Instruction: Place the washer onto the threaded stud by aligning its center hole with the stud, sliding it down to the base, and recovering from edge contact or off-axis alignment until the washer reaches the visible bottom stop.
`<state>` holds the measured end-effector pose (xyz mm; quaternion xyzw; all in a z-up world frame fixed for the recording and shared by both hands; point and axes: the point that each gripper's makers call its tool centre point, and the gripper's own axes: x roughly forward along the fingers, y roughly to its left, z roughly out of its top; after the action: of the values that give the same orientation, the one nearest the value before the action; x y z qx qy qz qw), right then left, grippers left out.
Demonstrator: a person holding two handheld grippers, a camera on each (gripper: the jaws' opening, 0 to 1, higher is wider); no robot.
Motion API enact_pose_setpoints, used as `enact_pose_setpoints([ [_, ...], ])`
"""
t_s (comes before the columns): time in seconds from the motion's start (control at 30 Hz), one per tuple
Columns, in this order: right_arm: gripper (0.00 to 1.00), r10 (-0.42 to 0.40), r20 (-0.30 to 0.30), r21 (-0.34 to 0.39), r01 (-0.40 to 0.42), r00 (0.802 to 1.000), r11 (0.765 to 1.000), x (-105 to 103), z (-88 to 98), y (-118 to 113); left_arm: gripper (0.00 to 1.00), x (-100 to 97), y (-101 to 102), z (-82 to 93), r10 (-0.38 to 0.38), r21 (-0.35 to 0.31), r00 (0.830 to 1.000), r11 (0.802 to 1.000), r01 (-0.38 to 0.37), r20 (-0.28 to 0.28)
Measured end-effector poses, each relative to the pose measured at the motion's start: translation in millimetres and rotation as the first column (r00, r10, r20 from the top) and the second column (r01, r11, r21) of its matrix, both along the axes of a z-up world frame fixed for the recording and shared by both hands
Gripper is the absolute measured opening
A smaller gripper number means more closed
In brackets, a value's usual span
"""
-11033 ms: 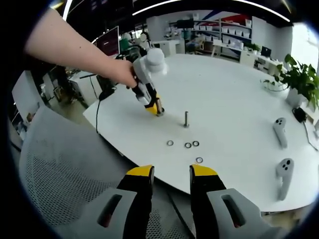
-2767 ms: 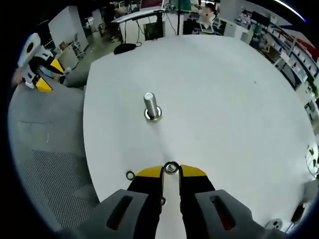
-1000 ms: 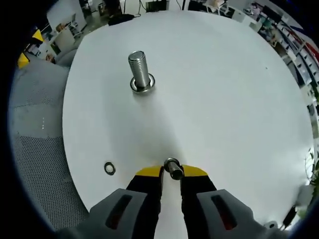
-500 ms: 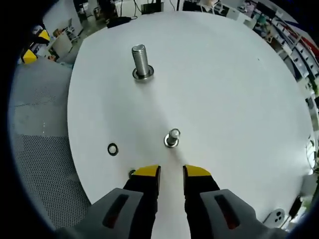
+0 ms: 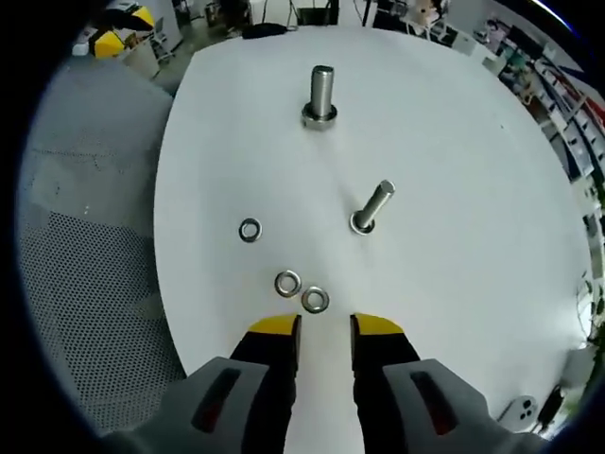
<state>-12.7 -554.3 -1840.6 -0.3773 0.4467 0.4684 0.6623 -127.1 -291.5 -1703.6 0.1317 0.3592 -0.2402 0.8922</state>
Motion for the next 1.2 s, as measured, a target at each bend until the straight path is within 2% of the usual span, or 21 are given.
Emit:
enact_pose_setpoints([
  [0.43, 0.22, 0.092, 0.033, -0.048, -0.090, 0.995, 0.995, 4.9, -8.5, 12.8, 0.22, 1.7, 2.6, 1.3, 0.010, 0.015, 1.000, 1.000, -0.010, 0.014],
  [0.63, 0.19, 0.084, -0.060, -0.053, -0.088, 0.995, 0.995, 3.0, -10.9, 12.7, 0.22, 1.6, 2.4, 0.3, 0.011, 0.016, 1.000, 1.000, -0.011, 0.011],
  [0.67, 0.18, 0.064, -0.109, -0.053, -0.070, 0.992, 0.996, 0.4, -12.9, 12.5, 0.22, 1.5, 2.5, -0.1, 0.012, 0.018, 1.000, 1.000, -0.012, 0.009],
  [0.7, 0.18, 0.072, -0.096, -0.060, -0.078, 0.993, 0.995, 5.5, -12.7, 12.7, 0.22, 1.4, 2.7, -0.2, 0.013, 0.018, 1.000, 1.000, -0.013, 0.009],
  [0.77, 0.18, 0.083, -0.112, -0.077, -0.092, 0.990, 0.993, 5.5, -13.3, 12.5, 0.22, 1.2, 3.0, -0.2, 0.016, 0.016, 1.000, 1.000, -0.016, 0.007],
  [0.9, 0.17, 0.163, -0.105, -0.118, -0.175, 0.981, 0.977, 4.8, -14.6, 11.7, 0.22, 0.5, 2.5, -0.9, 0.014, 0.021, 1.000, 1.000, -0.014, 0.001],
  [1.07, 0.15, 0.192, -0.109, -0.149, -0.207, 0.975, 0.967, 3.8, -14.6, 13.0, 0.22, -0.5, 1.8, -2.7, 0.012, 0.025, 1.000, 1.000, -0.012, -0.009],
  [1.2, 0.15, 0.178, -0.096, -0.167, -0.192, 0.979, 0.967, 3.6, -15.3, 13.4, 0.22, -1.7, 2.2, -5.0, 0.009, 0.033, 1.000, 0.999, -0.008, -0.019],
])
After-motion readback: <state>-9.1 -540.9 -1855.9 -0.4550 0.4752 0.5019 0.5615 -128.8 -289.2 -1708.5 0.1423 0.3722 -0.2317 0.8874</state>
